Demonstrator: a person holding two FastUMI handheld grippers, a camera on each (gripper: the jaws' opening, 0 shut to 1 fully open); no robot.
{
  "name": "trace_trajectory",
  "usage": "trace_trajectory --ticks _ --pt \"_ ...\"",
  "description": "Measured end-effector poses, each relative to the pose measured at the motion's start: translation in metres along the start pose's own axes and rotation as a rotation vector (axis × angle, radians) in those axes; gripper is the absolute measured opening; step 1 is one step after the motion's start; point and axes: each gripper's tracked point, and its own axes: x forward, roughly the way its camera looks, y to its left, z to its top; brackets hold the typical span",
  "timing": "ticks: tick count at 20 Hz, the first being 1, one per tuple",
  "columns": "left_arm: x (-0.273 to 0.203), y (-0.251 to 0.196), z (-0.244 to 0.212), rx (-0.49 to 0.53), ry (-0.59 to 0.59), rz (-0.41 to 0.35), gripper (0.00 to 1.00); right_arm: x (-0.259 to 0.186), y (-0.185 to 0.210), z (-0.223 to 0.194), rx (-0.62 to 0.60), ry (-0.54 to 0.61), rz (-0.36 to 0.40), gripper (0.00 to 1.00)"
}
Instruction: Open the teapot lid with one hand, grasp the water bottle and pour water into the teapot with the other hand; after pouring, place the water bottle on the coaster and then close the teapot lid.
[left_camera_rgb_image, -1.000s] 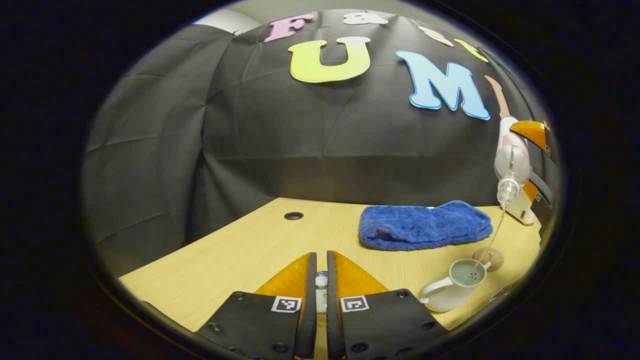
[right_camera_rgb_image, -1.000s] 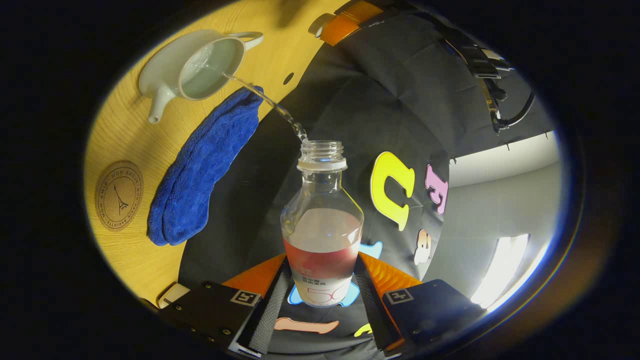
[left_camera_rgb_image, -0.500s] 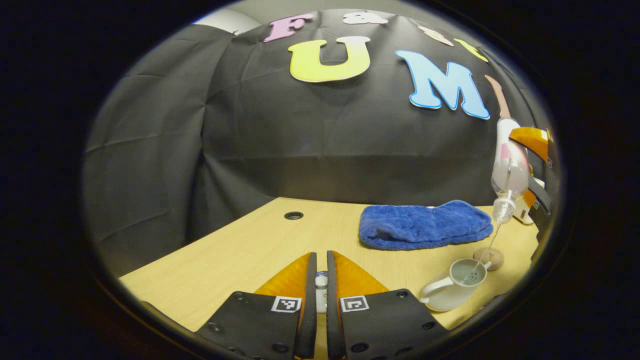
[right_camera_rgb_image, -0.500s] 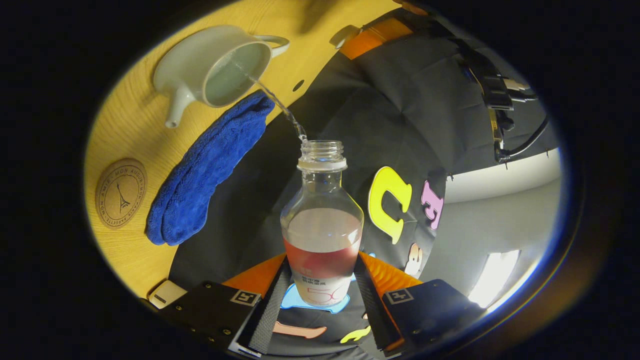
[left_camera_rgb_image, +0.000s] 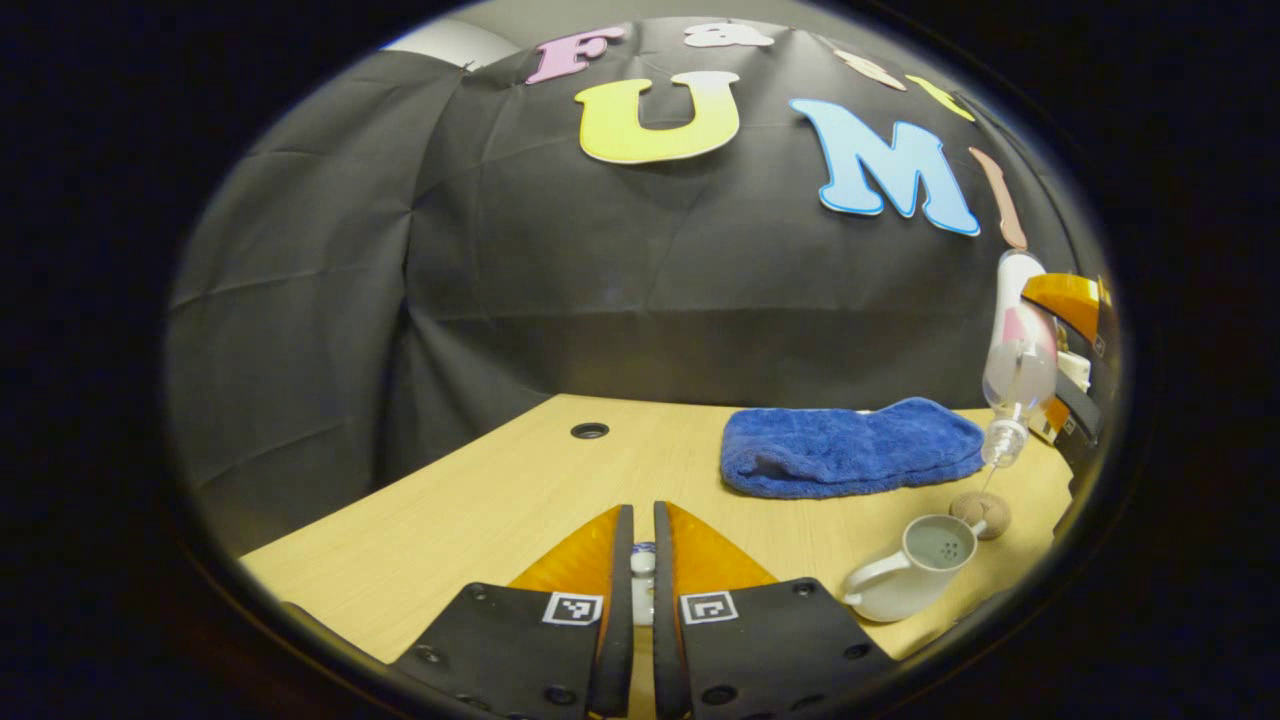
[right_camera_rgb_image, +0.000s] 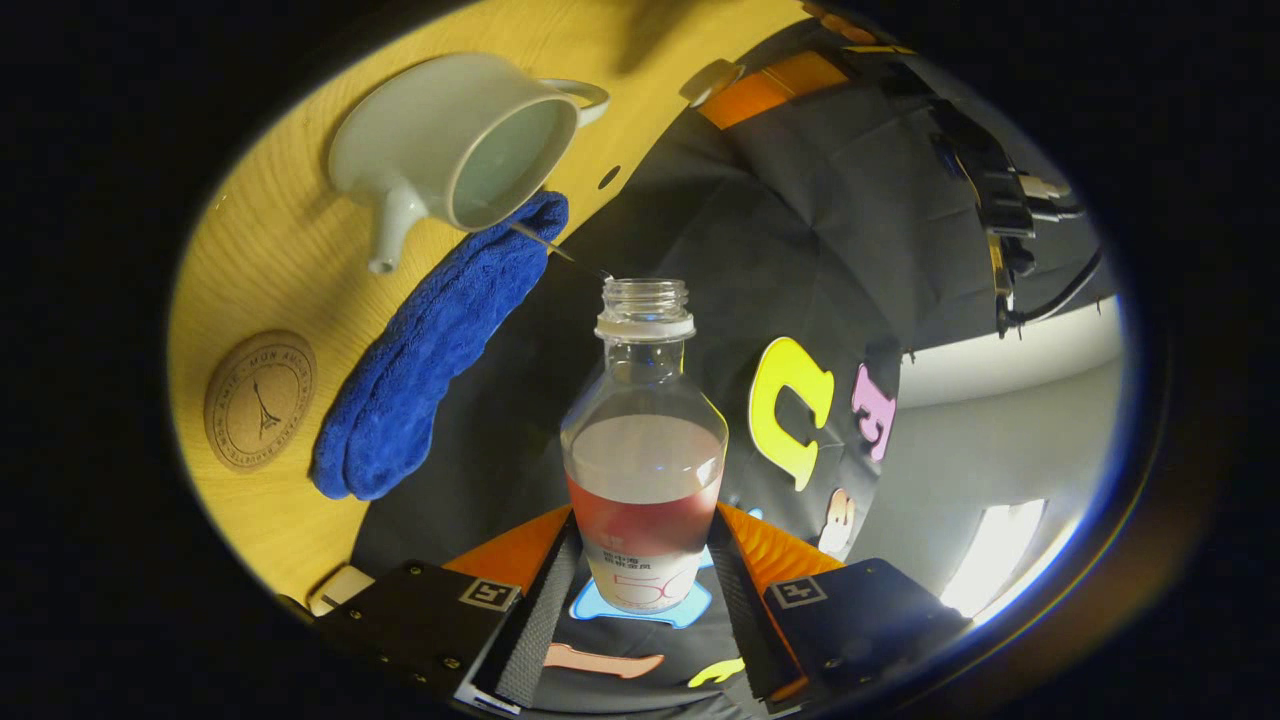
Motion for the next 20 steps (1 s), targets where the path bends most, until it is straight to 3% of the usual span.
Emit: trace_trajectory --ticks 8,18,20 --pt "0.0 0.0 0.0 -0.004 -0.003 -0.002 0.15 -0.009 0.018 -0.002 0.449 0.066 0.156 0.76" --pt "0.0 -0.001 0.0 -0.006 -0.006 -0.01 0.15 -0.021 0.044 0.004 1.309 0.199 0.419 0.77" --pt "0.0 -0.001 -0.001 -0.004 -0.003 -0.009 0.14 -0.017 0.05 0.0 1.4 0.234 0.438 0.77"
